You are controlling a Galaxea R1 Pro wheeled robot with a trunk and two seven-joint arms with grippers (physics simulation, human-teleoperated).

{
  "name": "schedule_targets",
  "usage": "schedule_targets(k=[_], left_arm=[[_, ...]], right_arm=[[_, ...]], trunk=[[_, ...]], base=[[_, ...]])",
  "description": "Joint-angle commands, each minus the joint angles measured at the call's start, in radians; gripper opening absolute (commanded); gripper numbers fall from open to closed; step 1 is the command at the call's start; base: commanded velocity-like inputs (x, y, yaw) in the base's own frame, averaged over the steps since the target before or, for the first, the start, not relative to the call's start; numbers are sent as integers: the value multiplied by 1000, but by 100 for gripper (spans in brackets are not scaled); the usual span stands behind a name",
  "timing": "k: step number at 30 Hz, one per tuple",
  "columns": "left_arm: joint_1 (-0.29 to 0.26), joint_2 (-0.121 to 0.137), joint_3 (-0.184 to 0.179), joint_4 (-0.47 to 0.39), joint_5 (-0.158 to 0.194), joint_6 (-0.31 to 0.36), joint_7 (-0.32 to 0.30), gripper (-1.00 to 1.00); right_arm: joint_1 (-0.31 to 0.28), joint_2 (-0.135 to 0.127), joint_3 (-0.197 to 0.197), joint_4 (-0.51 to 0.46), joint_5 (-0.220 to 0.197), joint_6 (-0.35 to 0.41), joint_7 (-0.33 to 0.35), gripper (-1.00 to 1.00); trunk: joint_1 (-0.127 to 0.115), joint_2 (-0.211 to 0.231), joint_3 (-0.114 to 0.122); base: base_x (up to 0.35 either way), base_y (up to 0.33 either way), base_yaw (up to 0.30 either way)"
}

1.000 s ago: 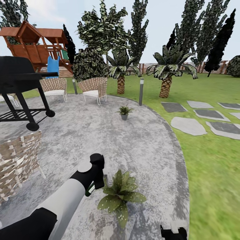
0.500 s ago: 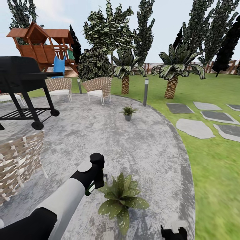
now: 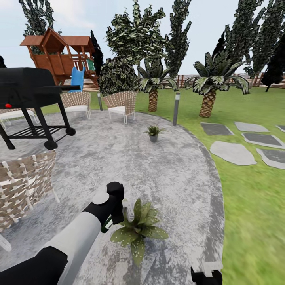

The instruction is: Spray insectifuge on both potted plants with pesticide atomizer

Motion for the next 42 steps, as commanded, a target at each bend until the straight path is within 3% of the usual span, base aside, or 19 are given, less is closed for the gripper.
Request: schedule_targets(k=[1, 18, 36, 40, 42], left_arm=[[-1, 0, -2, 0, -5, 10, -7, -100], [-1, 0, -1, 0, -5, 10, -7, -100], [5, 0, 0, 0, -3, 9, -6, -100], [8, 0, 2, 0, 8, 9, -7, -100], [10, 0, 4, 0, 62, 7, -5, -100]], right_arm=[[0, 0, 9, 0, -5, -2, -5, 100], [0, 4, 9, 0, -5, -2, -5, 100], [0, 6, 9, 0, -5, -2, -5, 100], [0, 6, 9, 0, -4, -2, -5, 100], [0, 6, 9, 0, -4, -2, -5, 100]], trunk=[[0, 0, -1], [0, 0, -1], [0, 0, -1], [0, 0, -1], [0, 0, -1]], base=[[-57, -258, 275], [84, -274, 40], [-206, -226, 0], [-262, -197, 0], [-272, -178, 0]])
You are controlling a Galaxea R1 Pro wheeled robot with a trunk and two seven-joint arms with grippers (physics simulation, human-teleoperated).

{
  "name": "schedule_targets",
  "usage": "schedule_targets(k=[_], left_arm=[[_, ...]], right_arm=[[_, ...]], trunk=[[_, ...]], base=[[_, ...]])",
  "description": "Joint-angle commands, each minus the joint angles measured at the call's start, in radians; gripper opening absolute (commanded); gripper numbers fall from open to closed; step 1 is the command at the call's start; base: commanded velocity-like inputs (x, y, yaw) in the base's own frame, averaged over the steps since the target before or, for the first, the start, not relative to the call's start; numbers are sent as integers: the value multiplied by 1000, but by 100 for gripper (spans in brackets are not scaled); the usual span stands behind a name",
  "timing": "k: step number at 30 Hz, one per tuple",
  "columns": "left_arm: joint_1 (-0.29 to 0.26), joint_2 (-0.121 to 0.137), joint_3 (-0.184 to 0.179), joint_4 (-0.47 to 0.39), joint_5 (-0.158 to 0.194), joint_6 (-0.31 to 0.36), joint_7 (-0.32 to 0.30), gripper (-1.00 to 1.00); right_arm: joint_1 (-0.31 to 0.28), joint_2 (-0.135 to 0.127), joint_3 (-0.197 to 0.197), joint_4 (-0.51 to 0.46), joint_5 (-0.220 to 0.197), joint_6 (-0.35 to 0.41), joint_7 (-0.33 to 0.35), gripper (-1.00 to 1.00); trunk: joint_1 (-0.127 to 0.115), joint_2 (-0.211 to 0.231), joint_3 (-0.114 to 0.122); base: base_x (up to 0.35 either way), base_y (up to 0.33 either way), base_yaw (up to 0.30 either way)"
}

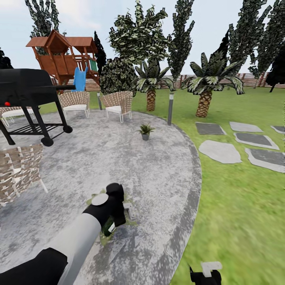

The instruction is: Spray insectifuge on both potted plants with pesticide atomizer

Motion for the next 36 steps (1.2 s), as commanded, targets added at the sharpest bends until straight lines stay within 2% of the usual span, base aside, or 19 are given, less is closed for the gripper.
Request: schedule_targets(k=[1, 2, 3, 6, 10, 11, 14, 18, 19, 21, 22, 23, 24, 27, 28, 29, 31, 34, 36], left_arm=[[1, 0, 0, 0, 75, 4, 2, -100], [3, 0, -1, 0, 127, 0, 15, -100], [26, 0, -2, -1, 250, -36, 57, -100], [72, 0, -2, -1, 423, -163, 114, -100], [132, 0, -1, 3, 567, -294, 151, -100], [215, 4, 2, 9, 599, -416, 245, -100], [261, 8, 3, 15, 604, -439, 306, -100], [276, 11, 15, 19, 605, -444, 318, -100], [281, 17, 18, 21, 604, -445, 320, -100], [289, 29, 20, 23, 605, -447, 322, -100], [291, 31, 21, 23, 605, -447, 322, -100], [291, 31, 22, 23, 605, -448, 322, -100], [291, 32, 21, 23, 605, -448, 322, -100], [291, 32, 21, 23, 605, -450, 322, -100], [291, 31, 20, 20, 603, -451, 321, -100], [287, 31, 18, 16, 600, -450, 319, -100], [275, 32, 14, 18, 594, -445, 316, -100], [271, 45, 9, 26, 592, -442, 311, -100], [271, 50, 7, 26, 561, -442, 303, -100]], right_arm=[[0, 0, 9, 0, -5, -2, -5, 100], [0, 0, 9, 0, -5, -2, -5, 100], [0, -1, 9, 0, -5, -2, -5, 100], [0, -3, 9, 0, -6, -2, -5, 100], [0, -3, 9, 0, -6, -2, -5, 100], [0, -3, 9, 0, -5, -2, -3, 100], [0, -6, 9, 0, -4, -2, -3, 100], [0, -14, 9, -9, -3, -1, 0, 100], [0, -34, 9, -12, -3, -1, 2, 100], [0, -105, 20, -73, 9, -2, 28, 100], [0, -171, 46, -200, 100, -1, 155, 100], [0, -183, 47, -230, 119, -1, 177, 100], [-2, -204, 50, -291, 181, 2, 209, 100], [-31, -216, 50, -328, 361, 26, 290, 100], [-48, -217, 50, -331, 405, 44, 326, 100], [-66, -218, 50, -333, 436, 67, 377, 100], [-100, -218, 50, -335, 465, 97, 483, 100], [-166, -212, 52, -335, 476, 107, 656, 100], [-196, -201, 55, -343, 477, 108, 758, 100]], trunk=[[-1, 0, -1], [-1, 0, -1], [-1, 0, -1], [-1, 0, -1], [-1, 0, -1], [-1, 0, -1], [-1, 0, -1], [-1, 0, -1], [-1, 0, -1], [-1, 0, -1], [-1, 0, -1], [-1, 0, -1], [-1, 0, -1], [-1, 0, -1], [-1, 0, -1], [-1, 0, -1], [-1, 0, -1], [-1, 0, -1], [-1, 0, -1]], base=[[-275, -171, 0], [-275, -170, 0], [-275, -169, 0], [-260, -169, 0], [-223, -151, 0], [-30, -17, 0], [-9, -5, 0], [-1, 0, 0], [0, 0, 0], [0, 0, 0], [0, 0, 0], [0, 0, 0], [0, 0, 0], [0, 0, 0], [0, 0, 0], [0, 0, 0], [0, 0, 0], [0, 0, 0], [0, 0, 0]])
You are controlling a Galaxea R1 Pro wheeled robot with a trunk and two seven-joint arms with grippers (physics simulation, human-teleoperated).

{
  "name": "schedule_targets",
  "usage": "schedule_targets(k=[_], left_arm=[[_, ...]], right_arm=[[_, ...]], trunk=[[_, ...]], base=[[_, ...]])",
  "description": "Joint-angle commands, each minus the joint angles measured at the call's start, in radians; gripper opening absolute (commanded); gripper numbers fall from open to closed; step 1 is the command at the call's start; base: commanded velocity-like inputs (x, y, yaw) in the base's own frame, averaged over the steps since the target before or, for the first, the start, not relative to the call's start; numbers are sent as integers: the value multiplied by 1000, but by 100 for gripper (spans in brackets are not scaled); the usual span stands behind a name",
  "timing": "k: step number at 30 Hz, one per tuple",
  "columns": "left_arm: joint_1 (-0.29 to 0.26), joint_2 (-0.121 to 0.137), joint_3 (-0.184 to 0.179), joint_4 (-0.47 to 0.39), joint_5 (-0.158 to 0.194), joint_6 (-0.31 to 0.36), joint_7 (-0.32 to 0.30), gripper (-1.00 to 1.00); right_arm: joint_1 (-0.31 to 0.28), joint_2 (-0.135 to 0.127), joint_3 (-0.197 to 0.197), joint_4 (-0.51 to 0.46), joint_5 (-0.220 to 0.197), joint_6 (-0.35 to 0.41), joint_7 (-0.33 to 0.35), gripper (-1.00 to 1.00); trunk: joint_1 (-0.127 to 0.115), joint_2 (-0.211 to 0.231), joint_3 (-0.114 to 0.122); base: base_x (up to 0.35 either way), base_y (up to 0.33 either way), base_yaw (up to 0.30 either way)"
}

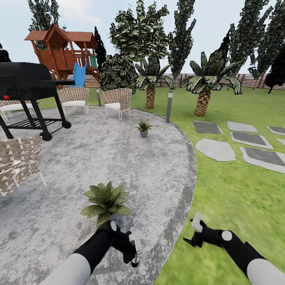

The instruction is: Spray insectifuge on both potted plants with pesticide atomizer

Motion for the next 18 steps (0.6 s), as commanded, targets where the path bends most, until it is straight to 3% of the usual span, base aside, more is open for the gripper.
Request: schedule_targets(k=[1, 3, 5, 8, 9, 10, 12, 18], left_arm=[[-1, 1, -1, -2, -24, 11, -18, -100], [-1, 2, 1, -3, -87, 12, -73, -100], [-2, -1, 2, -4, -118, 13, -92, -100], [0, -1, 1, -3, -127, 13, -98, -100], [1, -1, 0, -3, -128, 14, -98, -100], [1, -1, 0, -2, -128, 14, -98, -100], [1, -2, -1, -2, -127, 15, -98, -100], [1, 0, 1, -2, -128, 19, -93, -100]], right_arm=[[-10, 4, 2, -11, 12, -6, 35, -100], [-18, 12, 3, -45, 12, -6, 111, -100], [-20, 20, 4, -62, 12, -7, 157, -100], [-20, 27, 12, -68, 19, -8, 181, -100], [-20, 29, 33, -69, 35, -8, 192, -100], [-20, 42, 71, -70, 55, -9, 205, -100], [-20, 71, 96, -69, 68, -10, 211, -100], [-20, 128, 106, -70, 73, -12, 217, -100]], trunk=[[0, 0, -1], [0, 0, -1], [0, 0, -1], [0, 0, -1], [0, 0, -1], [0, 0, -1], [0, 0, -1], [0, 0, -1]], base=[[0, 0, 0], [0, 0, 0], [0, 0, 0], [0, 0, 0], [0, 0, 0], [0, 0, 0], [0, 0, 0], [0, 0, 0]])
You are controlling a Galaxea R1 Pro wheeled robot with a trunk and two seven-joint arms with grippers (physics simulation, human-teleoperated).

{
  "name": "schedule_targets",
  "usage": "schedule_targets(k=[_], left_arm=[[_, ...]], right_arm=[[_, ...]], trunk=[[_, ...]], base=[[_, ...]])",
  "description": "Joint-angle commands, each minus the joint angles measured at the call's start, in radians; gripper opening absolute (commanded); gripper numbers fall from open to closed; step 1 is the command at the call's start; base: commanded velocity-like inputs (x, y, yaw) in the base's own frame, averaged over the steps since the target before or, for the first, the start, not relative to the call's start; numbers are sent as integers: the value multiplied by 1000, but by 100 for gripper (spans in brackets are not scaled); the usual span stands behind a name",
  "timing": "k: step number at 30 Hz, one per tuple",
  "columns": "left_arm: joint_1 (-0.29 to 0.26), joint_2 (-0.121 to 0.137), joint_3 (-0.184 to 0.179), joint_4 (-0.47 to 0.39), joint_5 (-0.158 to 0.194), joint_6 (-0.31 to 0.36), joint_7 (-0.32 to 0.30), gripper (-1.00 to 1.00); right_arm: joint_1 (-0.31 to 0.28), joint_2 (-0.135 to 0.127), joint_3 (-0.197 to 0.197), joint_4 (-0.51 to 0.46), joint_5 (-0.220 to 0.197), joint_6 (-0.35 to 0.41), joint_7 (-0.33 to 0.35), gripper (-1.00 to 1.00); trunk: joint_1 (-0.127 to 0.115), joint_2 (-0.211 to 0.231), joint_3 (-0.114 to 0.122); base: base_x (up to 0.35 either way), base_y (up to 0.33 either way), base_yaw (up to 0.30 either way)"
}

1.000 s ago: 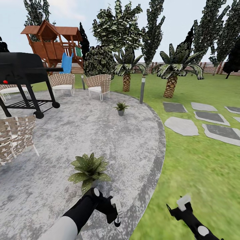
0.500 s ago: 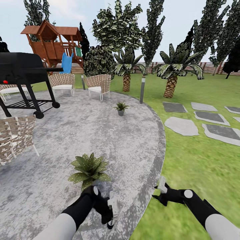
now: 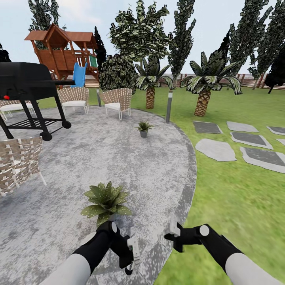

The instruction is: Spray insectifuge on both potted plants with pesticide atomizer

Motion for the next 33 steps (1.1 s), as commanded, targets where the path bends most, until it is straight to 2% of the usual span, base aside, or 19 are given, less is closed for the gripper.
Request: schedule_targets(k=[1, 5, 9, 13, 15, 16, 18, 27, 28, 31, 33], left_arm=[[0, 0, -1, -2, -1, 15, -4, -100], [-2, -1, -1, -3, -6, 50, 2, -100], [2, -1, 2, -3, -41, 54, 33, -100], [2, -2, 7, -4, -47, 55, 41, -100], [2, -3, 9, -6, -46, 57, 70, -100], [2, -4, 10, -4, -42, 69, 103, -100], [2, -6, 11, -4, -38, 80, 123, -100], [3, -14, 15, -17, -29, 85, 130, -100], [3, -18, 15, -17, -24, 84, 130, -100], [3, -25, 14, -17, 27, 84, 132, -100], [3, -26, 14, -16, 42, 84, 133, -100]], right_arm=[[0, 13, 3, -2, 7, -6, 3, -100], [0, 54, 3, -5, 8, -6, 24, -100], [0, 67, 3, -57, 7, -6, 72, -100], [0, 86, 3, -67, 7, -6, 90, -100], [0, 97, 3, -67, 7, -6, 91, -100], [0, 102, 3, -68, 7, -6, 91, -100], [0, 104, 3, -68, 7, -6, 91, -100], [0, 106, 3, -67, 7, -6, 91, -100], [0, 107, 3, -67, 7, -6, 91, -100], [0, 107, 3, -67, 7, -6, 91, -100], [0, 107, 3, -66, 7, -6, 91, -100]], trunk=[[0, 0, -1], [0, 0, -1], [0, 0, -1], [0, 0, -1], [0, 0, -1], [0, 0, -1], [0, 0, -1], [0, 0, -1], [0, 0, -1], [0, 0, -1], [0, 0, -1]], base=[[0, 0, 0], [0, 0, 0], [0, 0, 0], [0, 0, 0], [0, 0, 0], [0, 0, 0], [0, 0, 0], [0, 0, 0], [0, 0, 0], [0, 0, 0], [0, 0, 0]])
